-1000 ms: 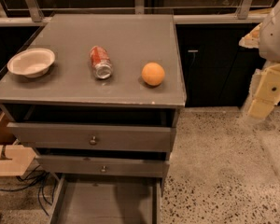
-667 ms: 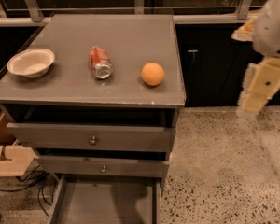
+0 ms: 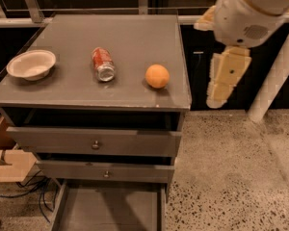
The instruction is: Place coke can into bottom drawer
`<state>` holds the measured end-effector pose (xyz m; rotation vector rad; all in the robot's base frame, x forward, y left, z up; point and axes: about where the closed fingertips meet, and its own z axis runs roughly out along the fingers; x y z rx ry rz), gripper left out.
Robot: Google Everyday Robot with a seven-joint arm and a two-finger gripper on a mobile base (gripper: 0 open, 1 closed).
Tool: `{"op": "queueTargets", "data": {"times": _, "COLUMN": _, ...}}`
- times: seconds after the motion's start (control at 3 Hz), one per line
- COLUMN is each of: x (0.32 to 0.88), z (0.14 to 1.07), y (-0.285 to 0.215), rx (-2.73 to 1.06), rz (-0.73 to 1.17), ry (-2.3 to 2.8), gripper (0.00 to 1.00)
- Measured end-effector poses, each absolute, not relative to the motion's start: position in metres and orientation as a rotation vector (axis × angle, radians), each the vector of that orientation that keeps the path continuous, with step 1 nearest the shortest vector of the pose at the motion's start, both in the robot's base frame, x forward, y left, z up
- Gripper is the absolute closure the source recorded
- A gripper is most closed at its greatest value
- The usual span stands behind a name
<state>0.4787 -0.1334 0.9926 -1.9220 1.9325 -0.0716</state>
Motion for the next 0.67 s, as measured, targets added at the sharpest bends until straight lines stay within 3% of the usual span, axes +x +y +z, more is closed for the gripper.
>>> {"op": "queueTargets", "data": {"times": 0.67, "x": 0.4889, "z": 0.99, "y": -0.1081, "rx": -1.978, "rz": -0.037, "ry": 1.858, "gripper": 0.0}}
